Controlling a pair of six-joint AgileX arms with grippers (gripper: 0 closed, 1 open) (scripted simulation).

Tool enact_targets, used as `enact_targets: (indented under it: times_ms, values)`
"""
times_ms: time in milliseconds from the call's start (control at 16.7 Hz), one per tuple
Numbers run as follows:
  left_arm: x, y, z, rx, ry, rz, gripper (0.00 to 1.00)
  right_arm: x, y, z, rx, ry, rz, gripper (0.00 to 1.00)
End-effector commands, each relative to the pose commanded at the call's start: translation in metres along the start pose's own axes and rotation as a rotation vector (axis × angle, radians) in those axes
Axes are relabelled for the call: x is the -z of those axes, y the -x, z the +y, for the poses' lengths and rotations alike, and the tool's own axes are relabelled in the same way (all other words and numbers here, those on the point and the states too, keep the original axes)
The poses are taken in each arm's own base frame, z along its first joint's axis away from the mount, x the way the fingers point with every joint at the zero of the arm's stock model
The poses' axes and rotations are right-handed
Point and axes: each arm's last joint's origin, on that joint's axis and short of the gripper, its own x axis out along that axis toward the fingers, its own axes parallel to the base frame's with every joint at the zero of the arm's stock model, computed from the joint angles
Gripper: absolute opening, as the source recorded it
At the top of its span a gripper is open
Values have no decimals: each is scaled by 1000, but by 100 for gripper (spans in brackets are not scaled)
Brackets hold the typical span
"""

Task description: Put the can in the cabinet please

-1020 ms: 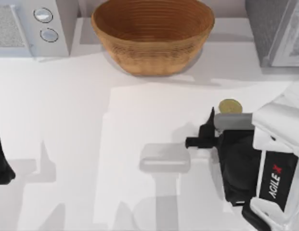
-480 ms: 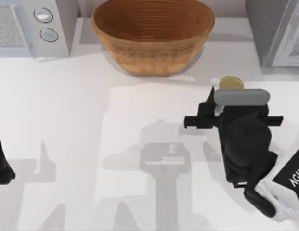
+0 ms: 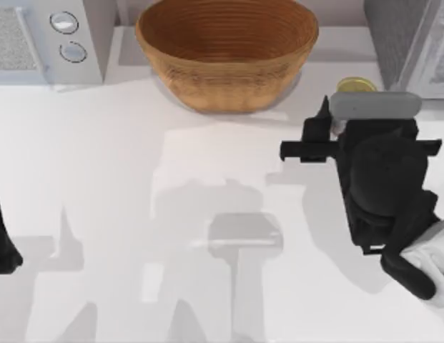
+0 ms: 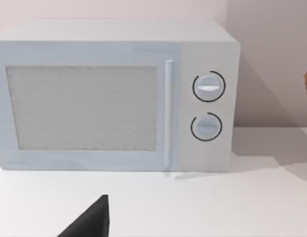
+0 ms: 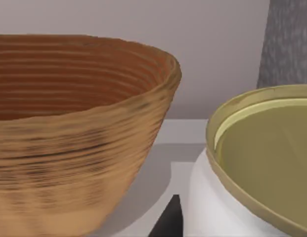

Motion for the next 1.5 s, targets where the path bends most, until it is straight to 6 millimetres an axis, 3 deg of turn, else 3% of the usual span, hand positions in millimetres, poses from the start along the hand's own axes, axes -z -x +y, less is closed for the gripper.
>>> enact_targets:
  times_ms: [240,600,780,960,1200,1500]
  values:
    - [0,0,0,0,0,0,100,-27,9,-4,0,-3,-3,0]
    - [0,0,0,0,0,0,100,-28,9,-6,3,-3,0,0]
    - [0,0,0,0,0,0,100,-36,13,-16,-3,-9,-6,0]
    - [0,0,0,0,0,0,100,-54,25,-44,-7,-18,-20,0]
    - [0,0,0,0,0,0,100,-73,58,-95,-5,-26,-48,0]
    - [0,0,0,0,0,0,100,-64,111,-152,2,-22,-85,0]
